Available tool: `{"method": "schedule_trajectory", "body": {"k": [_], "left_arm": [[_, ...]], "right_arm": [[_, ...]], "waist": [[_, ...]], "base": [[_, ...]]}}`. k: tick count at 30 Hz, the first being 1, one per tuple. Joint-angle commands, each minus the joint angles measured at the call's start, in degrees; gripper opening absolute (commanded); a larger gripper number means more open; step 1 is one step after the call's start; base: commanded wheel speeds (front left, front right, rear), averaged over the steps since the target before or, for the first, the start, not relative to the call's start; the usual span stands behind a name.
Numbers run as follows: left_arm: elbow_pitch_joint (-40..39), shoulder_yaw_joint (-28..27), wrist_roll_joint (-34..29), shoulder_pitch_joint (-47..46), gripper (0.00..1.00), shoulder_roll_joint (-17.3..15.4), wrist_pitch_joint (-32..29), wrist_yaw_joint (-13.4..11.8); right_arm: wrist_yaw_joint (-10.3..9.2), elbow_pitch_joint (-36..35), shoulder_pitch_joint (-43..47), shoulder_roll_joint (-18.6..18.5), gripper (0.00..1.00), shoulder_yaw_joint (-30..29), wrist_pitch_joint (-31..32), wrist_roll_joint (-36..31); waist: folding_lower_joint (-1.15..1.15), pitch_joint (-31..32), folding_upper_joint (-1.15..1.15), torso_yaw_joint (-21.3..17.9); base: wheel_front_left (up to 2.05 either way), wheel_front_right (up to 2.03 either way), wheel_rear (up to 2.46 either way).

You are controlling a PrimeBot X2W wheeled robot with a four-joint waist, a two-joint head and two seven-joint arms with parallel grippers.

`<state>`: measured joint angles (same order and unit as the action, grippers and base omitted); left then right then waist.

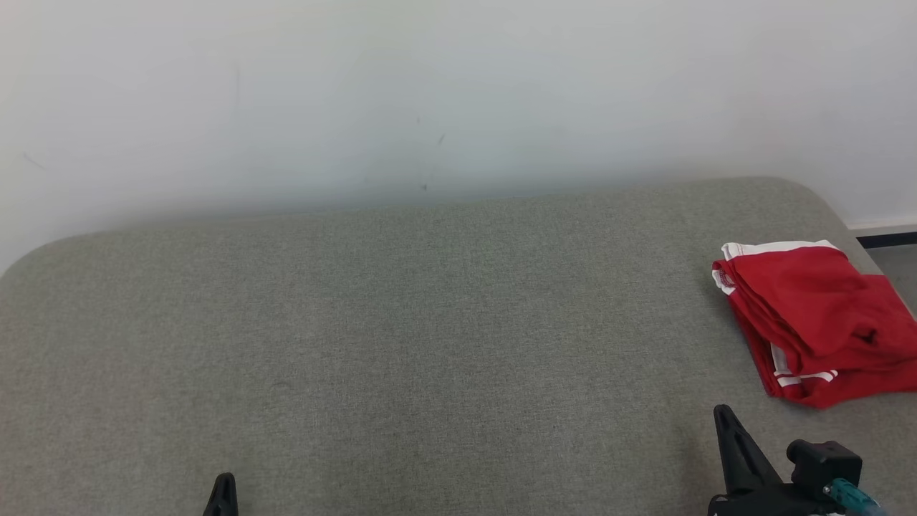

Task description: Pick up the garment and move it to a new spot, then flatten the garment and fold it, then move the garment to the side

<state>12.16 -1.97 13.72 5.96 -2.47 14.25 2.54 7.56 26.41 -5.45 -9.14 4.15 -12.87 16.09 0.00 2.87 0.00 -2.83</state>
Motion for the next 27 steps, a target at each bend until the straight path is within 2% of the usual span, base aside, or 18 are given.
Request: {"method": "schedule_trajectory", "body": {"k": [1, 27], "left_arm": [[-0.5, -0.5, 3.0, -1.4, 0.0, -0.2, -0.9, 0.3], [-0.1, -1.6, 27.0, -4.7, 0.0, -0.3, -6.9, 1.8]], "right_arm": [[0.0, -1.2, -1.4, 0.0, 0.0, -0.8, 0.7, 3.2], [-0.03, -5.1, -1.1, 1.9, 0.0, -3.8, 6.5, 26.3]], "waist": [[0.0, -0.1, 0.0, 0.0], [0.0, -0.7, 0.0, 0.6]], "base": [[0.0, 0.0, 0.0], [0.0, 0.0, 0.0]]}}
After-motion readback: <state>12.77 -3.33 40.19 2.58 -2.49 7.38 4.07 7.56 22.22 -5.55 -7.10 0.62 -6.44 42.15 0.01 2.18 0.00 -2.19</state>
